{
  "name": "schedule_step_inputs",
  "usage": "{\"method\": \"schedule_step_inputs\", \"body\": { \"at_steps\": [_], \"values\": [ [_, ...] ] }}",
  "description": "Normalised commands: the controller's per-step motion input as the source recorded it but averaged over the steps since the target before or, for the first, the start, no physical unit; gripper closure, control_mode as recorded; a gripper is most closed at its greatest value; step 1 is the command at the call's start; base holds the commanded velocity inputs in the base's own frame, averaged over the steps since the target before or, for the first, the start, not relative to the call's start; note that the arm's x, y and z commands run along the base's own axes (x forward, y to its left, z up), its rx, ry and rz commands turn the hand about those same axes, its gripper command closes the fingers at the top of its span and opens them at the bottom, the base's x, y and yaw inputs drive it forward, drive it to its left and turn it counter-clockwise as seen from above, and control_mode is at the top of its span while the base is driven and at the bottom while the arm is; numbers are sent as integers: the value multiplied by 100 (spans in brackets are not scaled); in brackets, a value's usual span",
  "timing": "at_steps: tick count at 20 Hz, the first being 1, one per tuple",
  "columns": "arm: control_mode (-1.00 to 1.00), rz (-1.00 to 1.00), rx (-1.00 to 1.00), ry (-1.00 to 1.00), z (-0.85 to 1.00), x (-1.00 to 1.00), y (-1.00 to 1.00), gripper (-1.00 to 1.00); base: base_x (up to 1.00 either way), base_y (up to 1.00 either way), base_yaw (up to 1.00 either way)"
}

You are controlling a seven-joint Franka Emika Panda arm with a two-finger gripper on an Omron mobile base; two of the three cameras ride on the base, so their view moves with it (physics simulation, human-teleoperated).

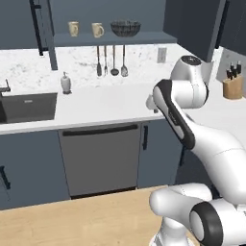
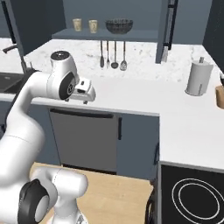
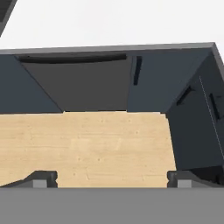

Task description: Gather all objects into one cabinet and sort the glasses and bowls to opposite sides.

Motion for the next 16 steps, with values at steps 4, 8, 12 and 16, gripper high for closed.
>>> {"method": "schedule_step_inputs", "body": {
  "at_steps": [4,8,12,16],
  "values": [
    [100,0,0,0,0,0,0,-100,-9,100,-1],
    [100,0,0,0,0,0,0,-100,0,100,-1],
    [100,0,0,0,0,0,0,-100,-26,100,0],
    [100,0,0,0,0,0,0,-100,-78,83,4]
  ]
}}
